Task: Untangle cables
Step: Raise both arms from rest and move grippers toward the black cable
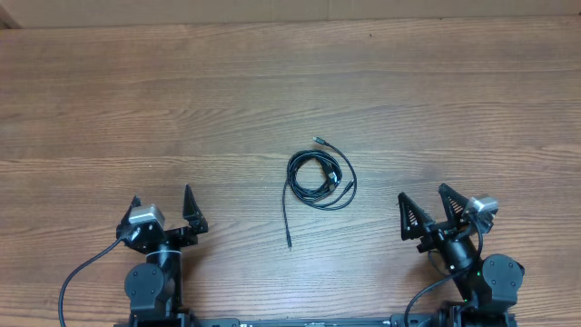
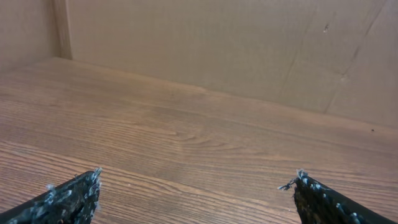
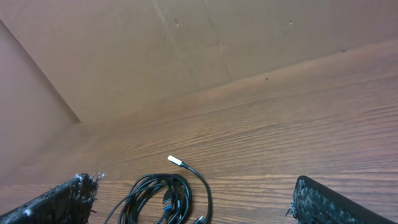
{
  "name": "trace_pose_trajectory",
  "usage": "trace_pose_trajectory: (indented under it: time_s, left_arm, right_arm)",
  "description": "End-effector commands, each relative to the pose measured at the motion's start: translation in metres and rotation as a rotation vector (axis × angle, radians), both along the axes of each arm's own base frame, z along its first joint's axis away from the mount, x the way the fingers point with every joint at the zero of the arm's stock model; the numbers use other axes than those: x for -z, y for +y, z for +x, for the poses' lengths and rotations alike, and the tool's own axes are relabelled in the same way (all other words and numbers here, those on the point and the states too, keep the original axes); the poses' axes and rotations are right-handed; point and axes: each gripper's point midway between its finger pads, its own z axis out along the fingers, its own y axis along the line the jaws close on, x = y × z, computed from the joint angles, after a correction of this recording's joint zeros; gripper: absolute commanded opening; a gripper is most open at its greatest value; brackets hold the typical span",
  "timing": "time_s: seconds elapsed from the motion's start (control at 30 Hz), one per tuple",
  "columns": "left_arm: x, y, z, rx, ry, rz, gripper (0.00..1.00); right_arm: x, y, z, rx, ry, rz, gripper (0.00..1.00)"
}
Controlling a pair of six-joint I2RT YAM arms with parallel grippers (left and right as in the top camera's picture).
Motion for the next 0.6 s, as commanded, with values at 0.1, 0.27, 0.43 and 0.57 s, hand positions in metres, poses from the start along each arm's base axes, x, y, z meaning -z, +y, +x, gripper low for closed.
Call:
trace_pose_trajectory:
  time_s: [0.1, 0.27, 0.43, 0.57]
  left_arm:
    - [0.000, -0.002, 0.000, 0.013, -0.002, 0.019, 1.00]
    - [0.000, -0.002, 0.000, 0.013, -0.002, 0.019, 1.00]
    - [0.000, -0.002, 0.000, 0.013, -0.002, 0.019, 1.00]
    - [0.000, -0.002, 0.000, 0.013, -0.002, 0.019, 1.00]
  right_arm:
    - [-0.031, 0.018, -0.009, -0.113, -0.084, 0.099, 1.00]
    - [-0.078, 0.014, -0.014, -0.123, -0.150, 0.392, 1.00]
    - [-0.118, 0.015, -0.029, -0.176, -0.272, 0.486, 1.00]
    - [-0.183, 0.018, -0.073, -0.256, -0.600, 0.431, 1.00]
